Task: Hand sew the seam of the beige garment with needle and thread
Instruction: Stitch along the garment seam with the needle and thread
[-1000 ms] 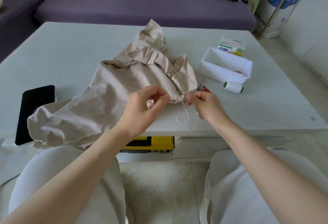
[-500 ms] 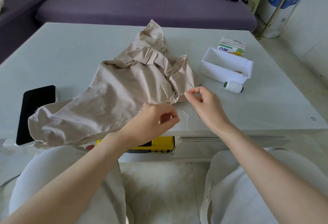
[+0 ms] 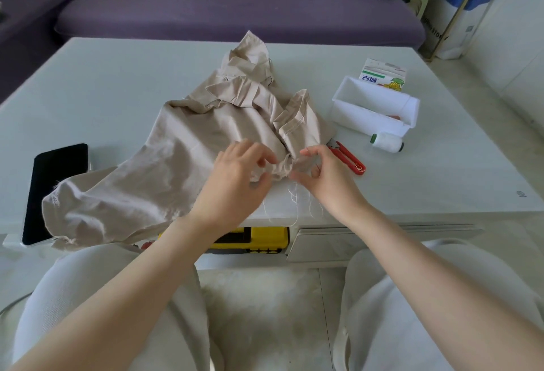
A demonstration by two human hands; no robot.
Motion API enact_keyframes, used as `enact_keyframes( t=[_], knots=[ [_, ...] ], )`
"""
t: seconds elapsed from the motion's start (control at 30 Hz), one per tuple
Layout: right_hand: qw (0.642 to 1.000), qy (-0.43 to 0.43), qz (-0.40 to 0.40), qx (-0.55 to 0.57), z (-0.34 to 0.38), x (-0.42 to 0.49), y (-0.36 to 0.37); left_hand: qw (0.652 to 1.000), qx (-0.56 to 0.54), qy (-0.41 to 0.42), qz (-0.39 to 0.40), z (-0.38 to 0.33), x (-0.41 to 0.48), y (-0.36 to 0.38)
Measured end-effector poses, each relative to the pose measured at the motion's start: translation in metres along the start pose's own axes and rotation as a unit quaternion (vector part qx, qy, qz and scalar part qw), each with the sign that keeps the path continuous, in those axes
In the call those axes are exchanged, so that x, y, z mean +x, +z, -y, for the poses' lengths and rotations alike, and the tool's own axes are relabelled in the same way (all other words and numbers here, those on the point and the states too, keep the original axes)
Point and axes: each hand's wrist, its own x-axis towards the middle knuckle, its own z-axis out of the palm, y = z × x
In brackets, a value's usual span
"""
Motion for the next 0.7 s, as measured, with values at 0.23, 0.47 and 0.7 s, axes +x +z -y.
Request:
enact_keyframes(
  t=[0.23,0.47,0.7],
  knots=[
    [0.989,-0.079,0.012,-0.121,-0.001,0.003,0.005,0.984,0.138,-0.088,0.070,0.017,-0.003,0.009],
    [0.985,-0.091,-0.094,-0.111,0.001,0.007,-0.002,0.993,0.069,-0.095,0.018,0.019,0.002,0.004],
    [0.981,-0.075,-0.125,-0.125,0.001,0.005,-0.007,0.995,0.004,-0.099,0.011,0.019,0.001,0.007]
  ],
)
